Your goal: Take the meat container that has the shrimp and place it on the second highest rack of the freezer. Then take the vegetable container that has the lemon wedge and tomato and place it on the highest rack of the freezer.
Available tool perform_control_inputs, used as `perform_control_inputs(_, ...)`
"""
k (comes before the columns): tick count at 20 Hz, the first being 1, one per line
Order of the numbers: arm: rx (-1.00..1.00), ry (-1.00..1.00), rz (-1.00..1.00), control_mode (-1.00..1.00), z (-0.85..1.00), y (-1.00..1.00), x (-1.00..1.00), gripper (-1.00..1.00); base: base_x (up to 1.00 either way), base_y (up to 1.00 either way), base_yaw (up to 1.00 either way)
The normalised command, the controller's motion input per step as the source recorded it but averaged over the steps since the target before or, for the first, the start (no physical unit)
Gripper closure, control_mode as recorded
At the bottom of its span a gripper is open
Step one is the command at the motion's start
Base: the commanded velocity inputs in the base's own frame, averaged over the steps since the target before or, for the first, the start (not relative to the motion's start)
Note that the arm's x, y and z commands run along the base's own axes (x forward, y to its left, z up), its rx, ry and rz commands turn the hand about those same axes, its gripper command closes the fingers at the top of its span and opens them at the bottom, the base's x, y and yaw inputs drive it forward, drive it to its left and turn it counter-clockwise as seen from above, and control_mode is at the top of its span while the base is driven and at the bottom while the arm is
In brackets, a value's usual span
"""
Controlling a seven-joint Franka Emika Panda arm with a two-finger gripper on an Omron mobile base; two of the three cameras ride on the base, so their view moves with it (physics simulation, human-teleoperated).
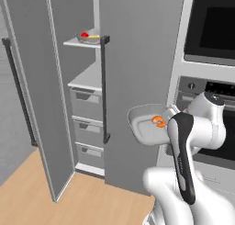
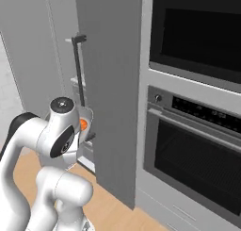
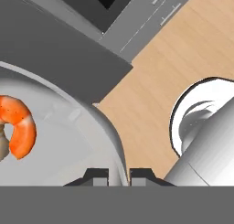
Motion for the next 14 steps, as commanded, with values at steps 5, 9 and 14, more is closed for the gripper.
perform_control_inputs(5,0.0,0.0,0.0,1.0,0.0,0.0,0.0,1.0,0.89,1.0,-0.07)
perform_control_inputs(9,0.0,0.0,0.0,1.0,0.0,0.0,0.0,1.0,0.82,0.96,-0.37)
perform_control_inputs(14,0.0,0.0,0.0,1.0,0.0,0.0,0.0,1.0,0.78,0.67,-0.44)
